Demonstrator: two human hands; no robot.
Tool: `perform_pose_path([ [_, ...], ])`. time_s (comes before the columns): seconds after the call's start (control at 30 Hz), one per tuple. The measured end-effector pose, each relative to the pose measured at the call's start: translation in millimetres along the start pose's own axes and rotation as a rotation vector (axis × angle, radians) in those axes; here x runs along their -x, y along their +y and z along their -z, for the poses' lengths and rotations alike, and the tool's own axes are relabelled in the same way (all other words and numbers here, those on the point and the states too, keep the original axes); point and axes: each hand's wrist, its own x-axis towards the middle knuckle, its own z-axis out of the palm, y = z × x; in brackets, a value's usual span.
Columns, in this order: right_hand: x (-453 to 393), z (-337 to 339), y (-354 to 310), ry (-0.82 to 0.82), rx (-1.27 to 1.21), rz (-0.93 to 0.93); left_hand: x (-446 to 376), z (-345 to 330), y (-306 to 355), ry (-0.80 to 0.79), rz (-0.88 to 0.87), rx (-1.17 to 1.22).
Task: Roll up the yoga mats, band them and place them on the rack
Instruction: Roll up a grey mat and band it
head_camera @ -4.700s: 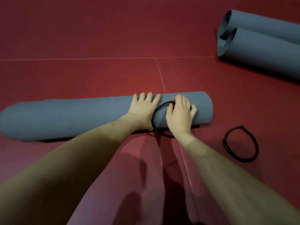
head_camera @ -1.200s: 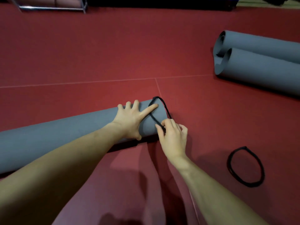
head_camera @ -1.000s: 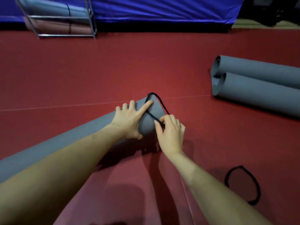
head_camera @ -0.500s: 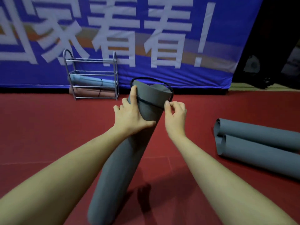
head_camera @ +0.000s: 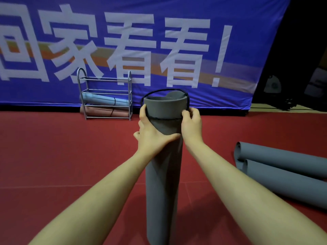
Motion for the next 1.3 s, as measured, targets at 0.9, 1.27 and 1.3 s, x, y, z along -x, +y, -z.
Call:
perform_pose_path([
  [0.9,-36.2,24.5,6.9,0.068,-0.033,-0.099,-70.2,45.6,6.8,-0.074,0.129,0.279],
  [1.27,-33.7,25.2,-2.3,-0.073,-0.019,-0.060,-78.6,51.7,4.9,-0.106,0.089,0.102],
  [1.3,-33.6,25.3,-2.9,-0.087,-0.027,-0.070,-79.5,52.0,3.8,-0.109,0.086,0.103],
])
